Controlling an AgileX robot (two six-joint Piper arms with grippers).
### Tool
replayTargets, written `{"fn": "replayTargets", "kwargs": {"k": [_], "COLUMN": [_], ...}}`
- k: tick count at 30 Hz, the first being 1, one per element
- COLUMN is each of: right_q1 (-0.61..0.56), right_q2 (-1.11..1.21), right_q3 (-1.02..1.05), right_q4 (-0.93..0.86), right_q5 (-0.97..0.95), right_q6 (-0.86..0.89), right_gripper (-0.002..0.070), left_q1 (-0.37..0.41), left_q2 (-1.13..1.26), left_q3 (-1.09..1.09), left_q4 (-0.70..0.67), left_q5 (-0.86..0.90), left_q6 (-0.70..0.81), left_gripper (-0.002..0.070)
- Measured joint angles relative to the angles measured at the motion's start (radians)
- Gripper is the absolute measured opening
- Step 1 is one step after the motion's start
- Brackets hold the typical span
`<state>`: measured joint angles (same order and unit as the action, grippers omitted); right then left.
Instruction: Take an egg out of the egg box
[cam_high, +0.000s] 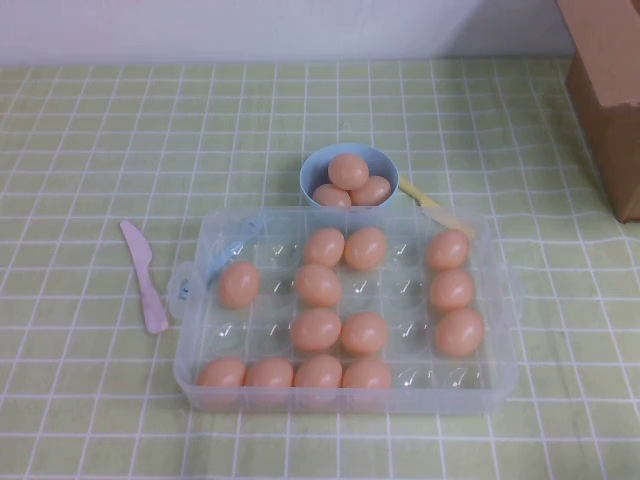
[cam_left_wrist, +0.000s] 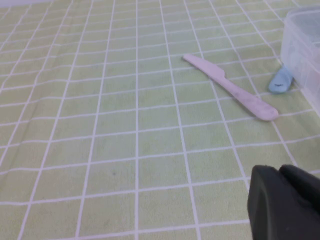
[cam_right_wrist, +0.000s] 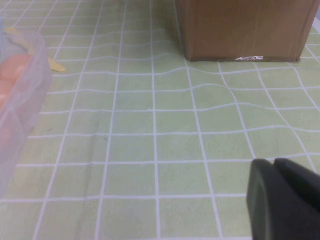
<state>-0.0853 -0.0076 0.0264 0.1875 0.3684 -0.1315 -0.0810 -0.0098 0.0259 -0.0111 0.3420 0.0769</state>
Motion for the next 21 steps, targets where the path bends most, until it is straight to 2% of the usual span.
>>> {"fn": "replayTargets", "kwargs": {"k": [21], "right_q1": [0.000], "right_q2": [0.000], "right_q3": [0.000], "right_q4": [0.002], "right_q5": [0.000], "right_q6": [0.000], "right_gripper": [-0.0017], "left_q1": [0.000], "left_q2": [0.000], "left_q3": [0.000], "left_q4": [-0.016], "left_q5": [-0.006], "left_q6": [0.000], "left_gripper": [-0.0005]}}
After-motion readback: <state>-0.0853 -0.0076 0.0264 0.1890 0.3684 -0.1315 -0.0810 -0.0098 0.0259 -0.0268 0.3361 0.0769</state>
